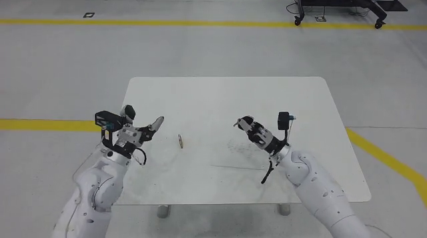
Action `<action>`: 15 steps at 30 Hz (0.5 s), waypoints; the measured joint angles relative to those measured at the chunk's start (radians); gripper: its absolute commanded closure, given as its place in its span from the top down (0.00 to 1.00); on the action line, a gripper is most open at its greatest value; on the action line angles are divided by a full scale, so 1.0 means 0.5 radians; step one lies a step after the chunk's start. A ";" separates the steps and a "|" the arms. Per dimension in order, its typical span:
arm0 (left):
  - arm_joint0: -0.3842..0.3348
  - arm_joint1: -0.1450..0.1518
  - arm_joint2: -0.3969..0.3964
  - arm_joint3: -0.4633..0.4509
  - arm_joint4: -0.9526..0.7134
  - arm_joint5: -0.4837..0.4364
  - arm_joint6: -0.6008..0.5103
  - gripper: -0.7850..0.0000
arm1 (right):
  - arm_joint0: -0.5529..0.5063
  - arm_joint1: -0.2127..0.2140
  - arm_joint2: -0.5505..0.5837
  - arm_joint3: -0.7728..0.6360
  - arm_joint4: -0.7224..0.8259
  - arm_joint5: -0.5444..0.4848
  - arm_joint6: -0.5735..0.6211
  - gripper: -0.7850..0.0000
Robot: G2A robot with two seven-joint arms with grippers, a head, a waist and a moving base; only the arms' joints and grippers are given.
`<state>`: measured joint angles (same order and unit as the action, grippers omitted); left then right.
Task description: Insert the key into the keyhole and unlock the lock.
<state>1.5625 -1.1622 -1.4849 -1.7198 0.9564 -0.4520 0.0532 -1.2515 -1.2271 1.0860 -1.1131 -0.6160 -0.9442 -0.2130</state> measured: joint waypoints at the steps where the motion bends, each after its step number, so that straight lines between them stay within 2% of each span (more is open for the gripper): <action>1: -0.095 -0.005 0.064 0.064 -0.154 -0.157 -0.050 1.00 | 0.031 -0.019 -0.048 0.050 0.100 -0.045 0.014 0.00; 6: -0.454 -0.039 0.353 0.352 -0.678 -0.588 -0.276 1.00 | 0.145 -0.092 -0.245 0.216 0.441 -0.140 0.110 0.00; 11: -0.772 -0.085 0.627 0.801 -1.437 -1.015 -0.476 1.00 | 0.234 -0.155 -0.384 0.329 0.766 -0.136 0.181 0.00; 13: -0.897 -0.090 0.723 0.972 -1.698 -1.122 -0.655 1.00 | 0.249 -0.164 -0.427 0.306 0.923 -0.136 0.261 0.00; 15: -0.985 -0.088 0.794 1.074 -1.845 -1.127 -0.842 1.00 | 0.262 -0.164 -0.452 0.279 1.052 -0.136 0.365 0.00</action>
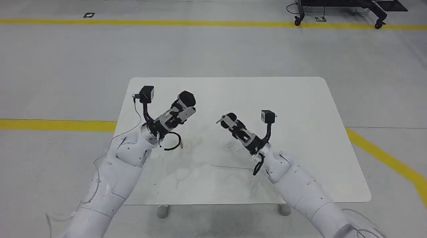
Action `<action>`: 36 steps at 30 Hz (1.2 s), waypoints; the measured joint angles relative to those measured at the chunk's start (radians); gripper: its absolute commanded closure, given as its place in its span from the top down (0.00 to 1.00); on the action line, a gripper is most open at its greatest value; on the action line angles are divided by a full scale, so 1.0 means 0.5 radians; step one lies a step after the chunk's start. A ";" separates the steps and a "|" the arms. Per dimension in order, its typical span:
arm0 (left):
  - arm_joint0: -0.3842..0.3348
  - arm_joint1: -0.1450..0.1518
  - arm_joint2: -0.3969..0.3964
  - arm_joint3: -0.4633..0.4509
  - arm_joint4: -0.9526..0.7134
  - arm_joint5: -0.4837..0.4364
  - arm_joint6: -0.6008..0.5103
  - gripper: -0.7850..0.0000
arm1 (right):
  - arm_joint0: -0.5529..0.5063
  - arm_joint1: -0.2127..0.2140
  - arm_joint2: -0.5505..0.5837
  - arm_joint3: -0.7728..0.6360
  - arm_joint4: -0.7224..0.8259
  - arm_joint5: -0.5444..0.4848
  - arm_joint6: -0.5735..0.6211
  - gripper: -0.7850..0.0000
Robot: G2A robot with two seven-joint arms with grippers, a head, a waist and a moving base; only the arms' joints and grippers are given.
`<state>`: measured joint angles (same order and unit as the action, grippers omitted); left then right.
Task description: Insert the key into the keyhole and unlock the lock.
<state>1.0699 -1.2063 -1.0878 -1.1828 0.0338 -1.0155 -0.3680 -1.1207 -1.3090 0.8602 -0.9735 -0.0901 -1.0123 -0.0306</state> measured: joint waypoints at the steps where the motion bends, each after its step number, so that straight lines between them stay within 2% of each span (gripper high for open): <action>1: -0.044 0.002 0.042 0.051 -0.086 0.004 -0.125 1.00 | 0.010 0.003 -0.008 -0.013 0.077 0.000 0.078 0.00; 5: -0.178 0.011 0.131 0.251 -0.275 0.035 -0.488 1.00 | 0.035 0.011 -0.007 -0.075 0.272 0.000 0.298 0.00; 8: -0.250 0.006 0.166 0.329 -0.243 0.037 -0.596 1.00 | 0.032 0.015 0.019 -0.142 0.388 0.000 0.423 0.00; 10: -0.254 -0.004 0.215 0.320 -0.376 0.006 -0.659 1.00 | 0.031 0.015 0.045 -0.158 0.400 0.000 0.473 0.00; 12: -0.266 -0.008 0.250 0.325 -0.509 0.004 -0.745 0.88 | 0.035 0.009 0.056 -0.154 0.378 0.000 0.491 0.00; 16: -0.322 -0.014 0.303 0.392 -0.634 0.006 -0.882 0.80 | 0.062 -0.017 0.061 -0.097 0.260 0.000 0.444 0.00; 20: -0.351 -0.015 0.344 0.416 -0.604 0.006 -0.880 0.50 | 0.076 -0.044 0.054 -0.053 0.142 0.000 0.343 0.00; 27: -0.386 -0.023 0.398 0.449 -0.583 0.006 -0.879 0.31 | 0.087 -0.063 0.061 -0.013 -0.086 0.000 0.171 0.00; 30: -0.397 -0.023 0.402 0.465 -0.571 0.006 -0.879 0.15 | 0.079 -0.061 0.078 -0.012 -0.192 0.000 0.070 0.00; 32: -0.403 -0.024 0.400 0.473 -0.557 0.006 -0.875 0.12 | 0.072 -0.059 0.085 -0.016 -0.258 0.000 0.005 0.00; 36: -0.405 -0.025 0.395 0.484 -0.530 0.006 -0.855 0.15 | 0.061 -0.051 0.093 -0.018 -0.381 0.000 -0.107 0.00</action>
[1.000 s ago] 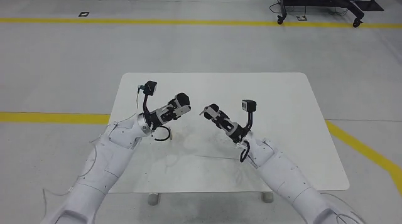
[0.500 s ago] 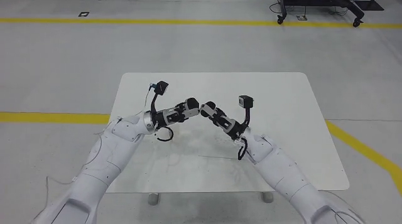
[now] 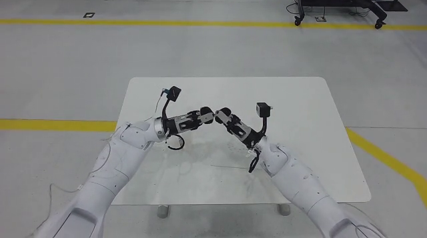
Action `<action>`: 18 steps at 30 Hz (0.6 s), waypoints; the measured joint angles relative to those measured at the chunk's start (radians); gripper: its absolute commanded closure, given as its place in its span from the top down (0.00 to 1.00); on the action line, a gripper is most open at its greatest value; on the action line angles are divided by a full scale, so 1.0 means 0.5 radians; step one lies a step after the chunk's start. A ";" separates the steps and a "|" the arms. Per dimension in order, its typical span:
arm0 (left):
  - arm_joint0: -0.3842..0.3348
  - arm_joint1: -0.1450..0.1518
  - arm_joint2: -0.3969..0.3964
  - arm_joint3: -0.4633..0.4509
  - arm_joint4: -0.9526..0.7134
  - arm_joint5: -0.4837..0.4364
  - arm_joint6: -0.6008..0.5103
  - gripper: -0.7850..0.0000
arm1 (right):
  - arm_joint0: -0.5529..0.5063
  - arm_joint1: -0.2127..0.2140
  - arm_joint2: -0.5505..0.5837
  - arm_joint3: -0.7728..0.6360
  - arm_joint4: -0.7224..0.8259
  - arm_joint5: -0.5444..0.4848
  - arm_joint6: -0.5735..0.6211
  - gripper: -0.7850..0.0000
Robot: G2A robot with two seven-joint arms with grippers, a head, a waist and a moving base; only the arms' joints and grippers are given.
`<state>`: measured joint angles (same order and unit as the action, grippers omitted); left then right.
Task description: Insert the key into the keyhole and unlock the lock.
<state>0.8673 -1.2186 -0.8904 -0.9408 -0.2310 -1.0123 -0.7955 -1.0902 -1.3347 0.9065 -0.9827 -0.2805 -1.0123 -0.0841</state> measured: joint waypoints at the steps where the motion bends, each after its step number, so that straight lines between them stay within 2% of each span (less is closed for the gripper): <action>1: 0.000 0.000 -0.001 0.000 0.002 0.000 0.003 0.15 | -0.003 0.002 0.000 -0.001 -0.031 0.000 -0.032 0.00; 7: -0.003 -0.003 0.008 -0.002 0.012 0.000 -0.004 0.22 | 0.001 0.011 -0.024 0.005 -0.124 0.000 -0.138 0.00; 11: -0.009 -0.005 0.017 0.004 0.009 0.000 -0.015 0.22 | 0.017 0.014 -0.056 0.012 -0.138 0.000 -0.169 0.00; 13: -0.013 -0.006 0.022 0.008 0.004 0.000 -0.023 0.16 | 0.026 0.015 -0.072 0.015 -0.134 0.000 -0.183 0.00; 15: -0.017 -0.006 0.028 0.010 0.006 0.000 -0.025 0.00 | 0.034 0.018 -0.083 0.019 -0.131 0.000 -0.195 0.00; 18: -0.030 -0.003 0.041 0.019 0.036 0.000 -0.025 0.00 | 0.045 0.023 -0.098 0.025 -0.134 0.000 -0.216 0.00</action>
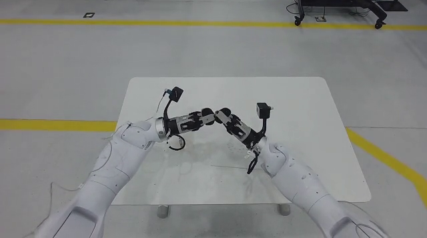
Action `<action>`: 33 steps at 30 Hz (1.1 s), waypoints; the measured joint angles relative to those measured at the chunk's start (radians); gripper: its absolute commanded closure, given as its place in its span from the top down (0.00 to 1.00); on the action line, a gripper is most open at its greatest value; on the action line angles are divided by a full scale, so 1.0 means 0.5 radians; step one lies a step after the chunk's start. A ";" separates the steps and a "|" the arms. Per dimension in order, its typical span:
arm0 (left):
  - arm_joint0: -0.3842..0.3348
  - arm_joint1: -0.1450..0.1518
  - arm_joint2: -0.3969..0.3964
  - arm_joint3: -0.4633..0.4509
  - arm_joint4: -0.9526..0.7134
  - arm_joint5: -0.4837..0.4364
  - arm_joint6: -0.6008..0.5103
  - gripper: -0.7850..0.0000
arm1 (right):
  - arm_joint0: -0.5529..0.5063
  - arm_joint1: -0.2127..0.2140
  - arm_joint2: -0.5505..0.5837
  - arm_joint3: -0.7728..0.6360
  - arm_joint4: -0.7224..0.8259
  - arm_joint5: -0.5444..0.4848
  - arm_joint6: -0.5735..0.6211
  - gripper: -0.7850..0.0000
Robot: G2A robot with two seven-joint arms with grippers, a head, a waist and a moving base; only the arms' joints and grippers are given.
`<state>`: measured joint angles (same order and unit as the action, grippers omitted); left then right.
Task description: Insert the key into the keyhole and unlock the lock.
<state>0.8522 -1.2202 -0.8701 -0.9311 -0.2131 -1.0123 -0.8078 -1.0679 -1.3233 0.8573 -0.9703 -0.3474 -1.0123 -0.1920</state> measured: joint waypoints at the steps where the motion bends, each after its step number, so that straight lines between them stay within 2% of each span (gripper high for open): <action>1: -0.011 0.002 -0.002 0.011 0.033 0.000 0.001 0.00 | 0.003 0.002 -0.006 0.000 -0.002 0.000 -0.009 0.00; 6: -0.020 0.002 -0.012 0.025 0.187 0.000 0.089 0.00 | 0.008 0.013 -0.027 -0.001 -0.011 0.000 -0.042 0.00; 12: 0.012 0.010 -0.068 0.014 0.169 0.000 0.226 0.00 | 0.008 0.027 -0.062 0.005 -0.022 0.000 -0.054 0.00; 21: 0.077 0.032 -0.113 -0.094 0.033 0.000 0.146 0.00 | 0.002 0.052 -0.104 -0.005 -0.042 0.000 -0.060 0.00; 31: 0.090 0.040 -0.138 -0.120 0.072 0.000 0.111 0.00 | 0.018 0.062 -0.162 -0.020 -0.036 0.000 -0.077 0.00; 32: 0.092 0.040 -0.139 -0.123 0.079 0.000 0.114 0.02 | 0.020 0.063 -0.167 -0.021 -0.034 0.000 -0.078 0.00; 33: 0.094 0.040 -0.138 -0.125 0.085 0.000 0.115 0.45 | 0.021 0.064 -0.172 -0.021 -0.032 0.000 -0.079 0.00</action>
<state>0.8994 -1.2003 -0.9393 -0.9936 -0.1705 -1.0123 -0.7503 -1.0572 -1.2914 0.7711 -0.9809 -0.3632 -1.0123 -0.2315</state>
